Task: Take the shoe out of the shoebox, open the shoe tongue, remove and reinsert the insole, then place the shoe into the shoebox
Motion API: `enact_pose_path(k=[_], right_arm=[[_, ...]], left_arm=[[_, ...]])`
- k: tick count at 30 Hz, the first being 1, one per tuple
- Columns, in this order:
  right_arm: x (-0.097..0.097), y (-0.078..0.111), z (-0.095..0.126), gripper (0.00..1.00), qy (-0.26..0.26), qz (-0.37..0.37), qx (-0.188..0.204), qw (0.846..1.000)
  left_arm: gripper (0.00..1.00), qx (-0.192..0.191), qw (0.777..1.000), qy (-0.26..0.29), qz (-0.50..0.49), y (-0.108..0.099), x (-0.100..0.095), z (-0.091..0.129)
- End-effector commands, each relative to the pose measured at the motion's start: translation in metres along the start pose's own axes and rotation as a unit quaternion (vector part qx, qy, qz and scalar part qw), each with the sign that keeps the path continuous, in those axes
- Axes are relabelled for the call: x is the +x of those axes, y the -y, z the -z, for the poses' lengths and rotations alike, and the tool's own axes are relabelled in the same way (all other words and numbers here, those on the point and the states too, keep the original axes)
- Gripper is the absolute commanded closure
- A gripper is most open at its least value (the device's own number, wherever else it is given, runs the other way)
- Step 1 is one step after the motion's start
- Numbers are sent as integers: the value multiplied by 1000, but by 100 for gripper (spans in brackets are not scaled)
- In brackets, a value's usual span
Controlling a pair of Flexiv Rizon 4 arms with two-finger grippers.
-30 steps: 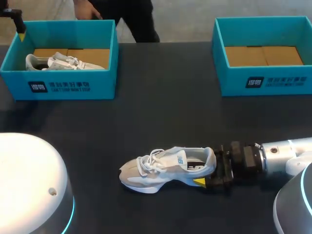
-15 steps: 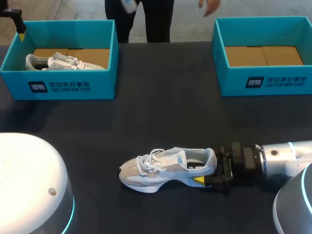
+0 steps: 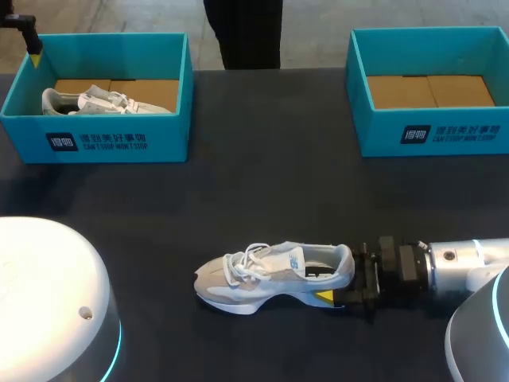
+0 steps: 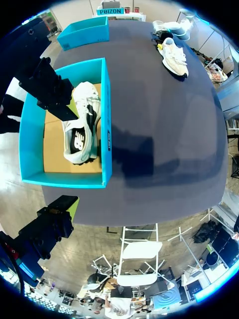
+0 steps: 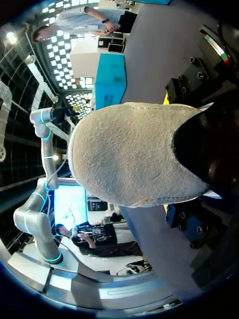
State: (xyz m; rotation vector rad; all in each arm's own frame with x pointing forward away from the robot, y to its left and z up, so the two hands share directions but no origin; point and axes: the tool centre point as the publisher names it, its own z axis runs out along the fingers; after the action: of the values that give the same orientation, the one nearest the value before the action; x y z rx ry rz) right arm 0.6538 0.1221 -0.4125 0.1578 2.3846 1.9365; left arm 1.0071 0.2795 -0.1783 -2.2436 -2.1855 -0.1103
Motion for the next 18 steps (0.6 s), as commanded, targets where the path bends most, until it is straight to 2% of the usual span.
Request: enact_pose_path(k=[1,10,12,14,17,18], right_arm=[[2,0,-1,100,1,0,2,1000],[2,0,-1,100,1,0,2,1000],[2,0,-1,100,1,0,2,1000],[2,0,-1,100,1,0,2,1000],[2,0,-1,100,1,0,2,1000],[2,0,-1,100,1,0,2,1000]], left_arm=[[0,-1,1000,-1,0,1,0,0],[0,-1,1000,-1,0,1,0,0],[0,-17,1000,9,-7,8,-13,19],[0,-25,1000,11,11,18,-25,29],[0,-12,999,18,30,33,-42,37],[0,-1,999,6,44,41,-53,40]])
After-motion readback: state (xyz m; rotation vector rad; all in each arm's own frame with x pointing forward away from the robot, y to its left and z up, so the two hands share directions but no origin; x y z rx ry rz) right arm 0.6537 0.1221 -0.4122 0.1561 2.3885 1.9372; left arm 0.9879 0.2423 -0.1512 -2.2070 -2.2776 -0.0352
